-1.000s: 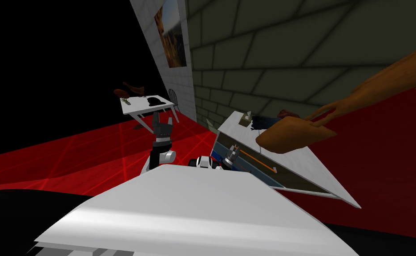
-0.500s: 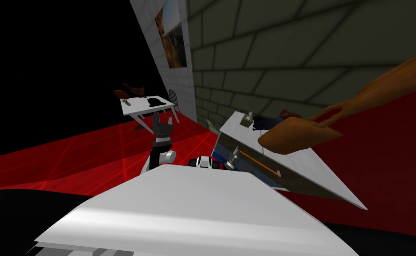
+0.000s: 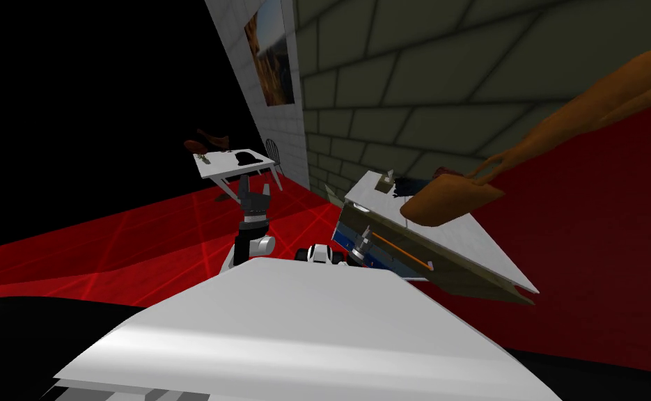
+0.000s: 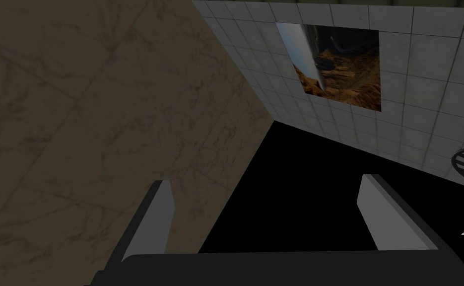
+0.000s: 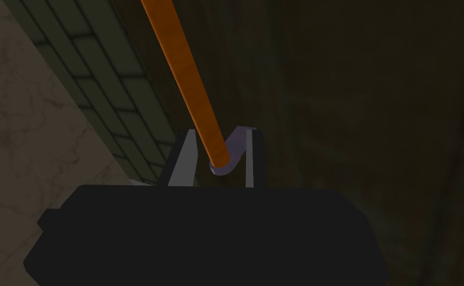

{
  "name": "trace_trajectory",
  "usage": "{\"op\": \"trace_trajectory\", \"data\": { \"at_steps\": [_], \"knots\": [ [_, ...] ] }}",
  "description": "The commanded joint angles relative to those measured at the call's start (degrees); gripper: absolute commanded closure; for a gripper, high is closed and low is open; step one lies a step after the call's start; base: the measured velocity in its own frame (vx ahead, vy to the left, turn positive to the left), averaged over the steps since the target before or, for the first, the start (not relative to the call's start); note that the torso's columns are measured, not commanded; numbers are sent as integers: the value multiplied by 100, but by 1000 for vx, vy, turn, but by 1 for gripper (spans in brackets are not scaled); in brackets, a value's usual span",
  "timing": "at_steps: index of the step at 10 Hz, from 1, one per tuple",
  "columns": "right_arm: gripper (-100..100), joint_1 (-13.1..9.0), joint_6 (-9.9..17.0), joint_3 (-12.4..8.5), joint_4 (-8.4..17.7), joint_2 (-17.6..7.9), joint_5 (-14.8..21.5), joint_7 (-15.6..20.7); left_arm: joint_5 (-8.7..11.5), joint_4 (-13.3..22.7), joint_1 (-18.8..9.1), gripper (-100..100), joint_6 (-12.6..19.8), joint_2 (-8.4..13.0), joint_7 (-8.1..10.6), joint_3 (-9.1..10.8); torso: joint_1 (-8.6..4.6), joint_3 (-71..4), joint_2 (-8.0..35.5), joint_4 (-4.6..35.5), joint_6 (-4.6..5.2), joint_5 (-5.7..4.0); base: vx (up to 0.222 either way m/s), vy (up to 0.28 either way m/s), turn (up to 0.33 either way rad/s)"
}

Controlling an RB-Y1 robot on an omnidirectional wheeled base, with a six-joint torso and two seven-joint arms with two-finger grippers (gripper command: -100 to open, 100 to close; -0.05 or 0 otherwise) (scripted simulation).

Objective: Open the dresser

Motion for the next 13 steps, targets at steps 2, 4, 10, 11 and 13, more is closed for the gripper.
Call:
{"op": "trace_trajectory", "data": {
  "at_steps": [2, 4, 10, 11, 13],
  "knots": [
    [100, 42, 108, 46, -131, 7, -10, 90, 0, 0, 2, 0, 0, 0, 0, 0, -15, -20, -29, -2, 14, 5, -70, 35, 12],
    [100, 45, 98, 60, -201, -3, -18, 115, 0, 0, 1, 0, 0, -1, 0, -1, 4, 10, 13, -5, 7, -4, -161, 105, 2],
    [100, 133, 63, 116, -311, -51, -74, 153, 0, 0, 1, 0, 0, 0, 0, 0, 1, 0, 0, 1, 6, 2, -128, 89, 11],
    [100, 143, 34, 128, -353, -69, -81, 154, 0, 0, 1, 0, 0, 0, 0, 0, -2, 4, 14, 10, 8, 7, -158, 105, 24],
    [-100, 107, 325, 149, -531, -1, -145, 383, 0, 0, 1, 0, 0, -1, 0, -1, 16, 6, 20, 20, 7, 18, -122, 79, -24]
  ]
}}
